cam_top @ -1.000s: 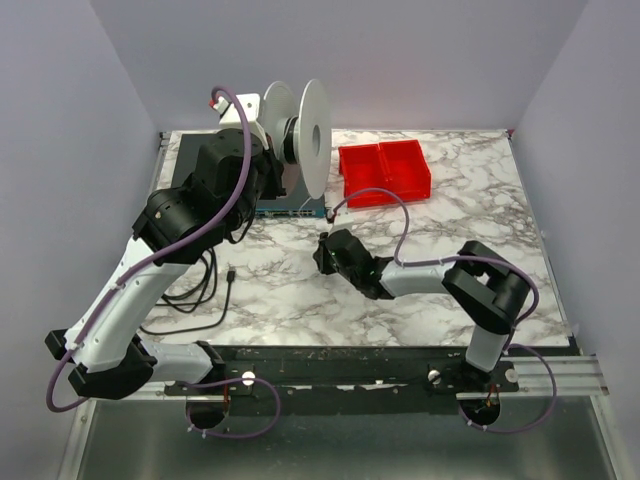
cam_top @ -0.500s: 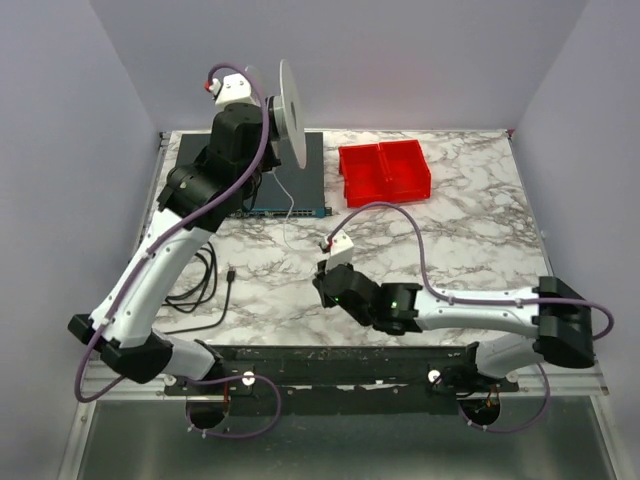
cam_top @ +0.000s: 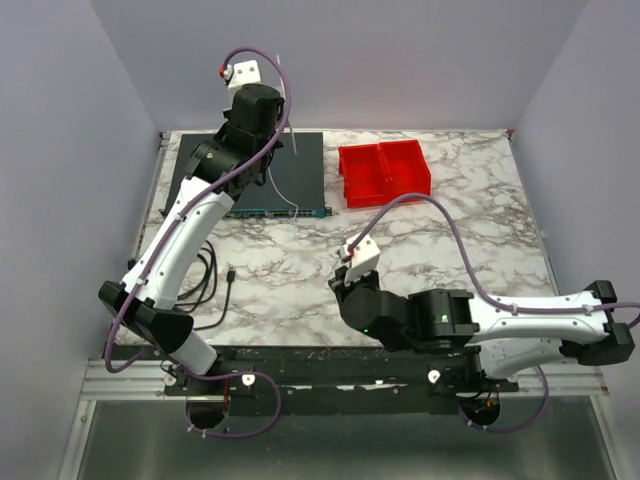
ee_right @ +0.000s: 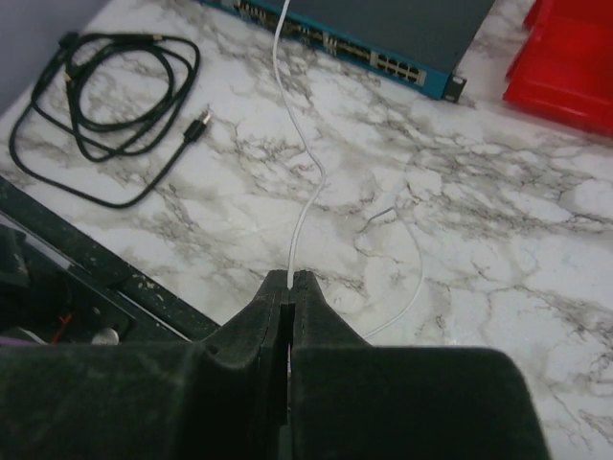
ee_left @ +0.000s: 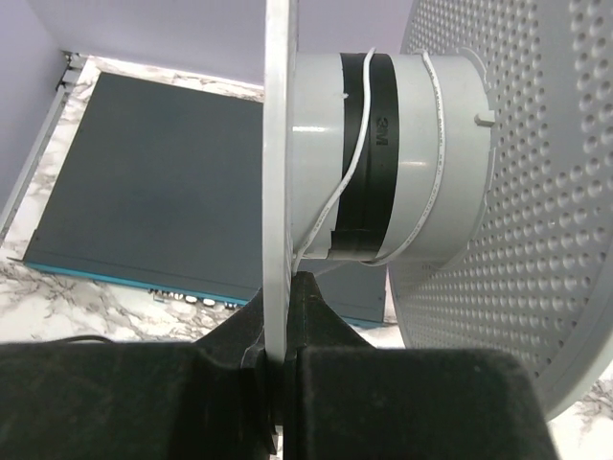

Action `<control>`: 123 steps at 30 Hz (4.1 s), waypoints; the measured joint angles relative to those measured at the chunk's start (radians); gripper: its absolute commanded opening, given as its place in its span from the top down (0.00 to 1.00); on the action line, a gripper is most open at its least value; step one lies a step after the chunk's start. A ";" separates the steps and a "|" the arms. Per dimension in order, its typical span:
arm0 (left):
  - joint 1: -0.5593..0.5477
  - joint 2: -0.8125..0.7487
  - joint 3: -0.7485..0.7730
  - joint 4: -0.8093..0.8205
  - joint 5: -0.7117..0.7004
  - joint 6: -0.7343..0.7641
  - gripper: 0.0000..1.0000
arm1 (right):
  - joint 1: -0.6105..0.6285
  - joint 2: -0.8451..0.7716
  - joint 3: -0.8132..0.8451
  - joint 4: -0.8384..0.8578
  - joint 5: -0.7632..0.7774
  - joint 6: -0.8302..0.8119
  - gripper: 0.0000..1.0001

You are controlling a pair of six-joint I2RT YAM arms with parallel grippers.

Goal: Wrap the cables

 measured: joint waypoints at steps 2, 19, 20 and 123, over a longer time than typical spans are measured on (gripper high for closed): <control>0.001 0.000 -0.013 0.024 -0.004 0.012 1.00 | 0.008 -0.032 0.042 -0.014 0.024 -0.033 0.99; -0.006 -0.075 -0.457 0.247 0.081 0.095 1.00 | -0.122 -0.023 0.552 0.151 0.146 -0.570 0.99; -0.010 -0.094 -0.481 0.264 0.086 0.099 1.00 | -0.167 -0.001 0.592 0.152 0.127 -0.586 0.99; -0.154 -0.107 -0.360 0.151 0.005 -0.171 1.00 | -0.627 0.205 0.222 0.265 -0.450 -0.098 0.99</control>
